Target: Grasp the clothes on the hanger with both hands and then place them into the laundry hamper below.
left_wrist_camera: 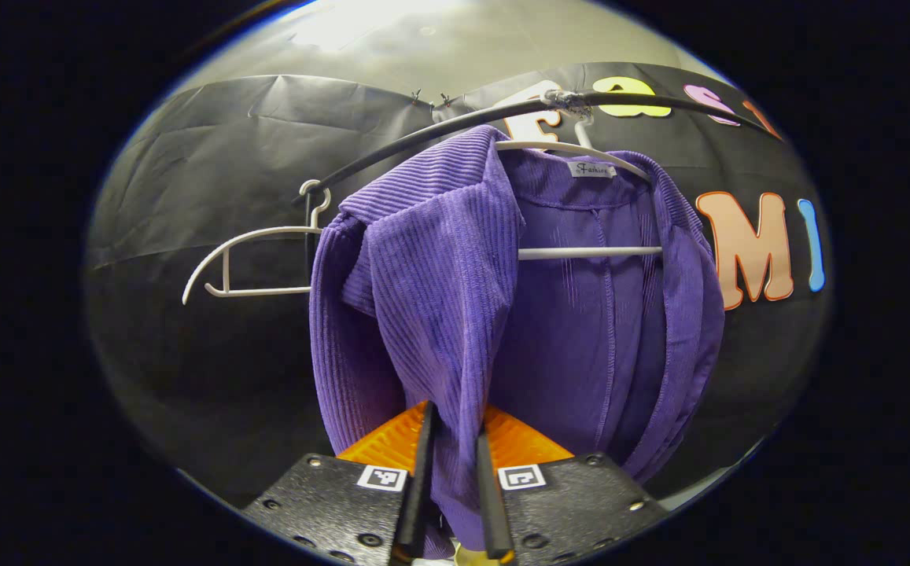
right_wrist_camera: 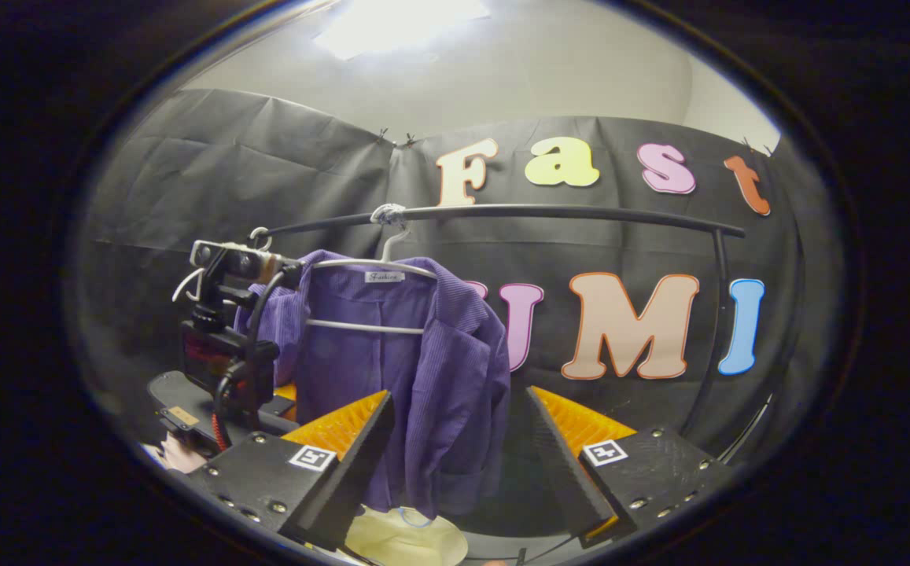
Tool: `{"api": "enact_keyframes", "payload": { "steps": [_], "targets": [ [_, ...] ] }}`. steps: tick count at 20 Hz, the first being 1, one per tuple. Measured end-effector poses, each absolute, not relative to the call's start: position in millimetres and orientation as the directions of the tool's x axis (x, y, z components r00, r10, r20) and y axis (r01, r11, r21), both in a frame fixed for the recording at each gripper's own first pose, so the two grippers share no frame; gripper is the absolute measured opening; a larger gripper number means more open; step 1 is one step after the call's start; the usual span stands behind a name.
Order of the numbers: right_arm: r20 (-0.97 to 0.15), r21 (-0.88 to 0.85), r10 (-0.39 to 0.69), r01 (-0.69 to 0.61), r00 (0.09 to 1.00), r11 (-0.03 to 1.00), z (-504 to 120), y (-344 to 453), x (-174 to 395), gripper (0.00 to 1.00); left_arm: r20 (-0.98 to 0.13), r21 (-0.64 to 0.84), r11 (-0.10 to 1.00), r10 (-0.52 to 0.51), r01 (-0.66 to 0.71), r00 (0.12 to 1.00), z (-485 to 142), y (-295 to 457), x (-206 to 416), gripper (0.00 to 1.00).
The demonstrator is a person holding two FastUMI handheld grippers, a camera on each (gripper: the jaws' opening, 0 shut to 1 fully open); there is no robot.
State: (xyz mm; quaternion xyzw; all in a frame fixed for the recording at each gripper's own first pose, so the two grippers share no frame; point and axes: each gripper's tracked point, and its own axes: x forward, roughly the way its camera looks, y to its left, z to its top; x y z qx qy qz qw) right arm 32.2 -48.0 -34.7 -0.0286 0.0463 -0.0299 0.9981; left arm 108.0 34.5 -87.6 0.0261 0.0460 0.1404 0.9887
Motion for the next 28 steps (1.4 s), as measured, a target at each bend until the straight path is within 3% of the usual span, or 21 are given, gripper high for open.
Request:
{"api": "enact_keyframes", "payload": {
  "steps": [2, 5, 12, 13, 20, 21, 25, 26, 28],
  "targets": [
    [-0.095, -0.069, -0.051, 0.045, 0.994, 0.997, -38.7, -44.7, 37.8, 0.98, -0.097, 0.061, 0.964, 0.264, -0.259, 0.96, -86.7, 35.2, 102.9, 0.09],
    [-0.101, -0.079, -0.043, 0.035, 0.994, 0.996, -44.1, -42.2, 49.8, 0.94, -0.12, 0.029, 0.976, 0.217, -0.215, 0.969, -83.7, 30.7, 94.4, 0.0],
    [-0.129, -0.063, -0.039, 0.031, 0.991, 0.998, -67.5, -34.3, 90.3, 0.98, -0.147, -0.029, 0.994, 0.102, -0.107, 0.984, -66.4, 28.5, 69.6, 0.0],
    [-0.132, -0.061, -0.036, 0.028, 0.991, 0.998, -71.1, -32.1, 98.0, 0.94, -0.142, -0.038, 0.994, 0.094, -0.101, 0.985, -61.3, 30.2, 65.6, 0.01],
    [-0.176, -0.025, 0.003, -0.007, 0.984, 1.0, -103.2, -7.5, 140.6, 0.95, -0.101, -0.044, 0.994, 0.1, -0.105, 0.99, -29.5, 50.0, 43.1, 0.0],
    [-0.184, -0.023, -0.001, -0.004, 0.983, 1.0, -108.2, -5.6, 146.7, 0.98, -0.094, -0.04, 0.993, 0.106, -0.11, 0.99, -25.2, 53.5, 41.5, 0.0],
    [-0.214, -0.015, -0.028, 0.026, 0.976, 1.0, -126.7, 1.1, 171.3, 0.94, -0.069, -0.035, 0.989, 0.144, -0.147, 0.987, -10.0, 69.3, 34.0, 0.0],
    [-0.222, -0.019, -0.039, 0.036, 0.974, 0.999, -131.6, 1.4, 175.3, 0.98, -0.062, -0.033, 0.987, 0.156, -0.159, 0.986, -6.4, 73.9, 32.1, 0.0],
    [-0.229, -0.046, -0.083, 0.074, 0.97, 0.996, -139.1, -4.9, 183.5, 0.94, -0.047, -0.03, 0.982, 0.183, -0.185, 0.982, 0.9, 83.2, 29.8, 0.02]
  ]
}}
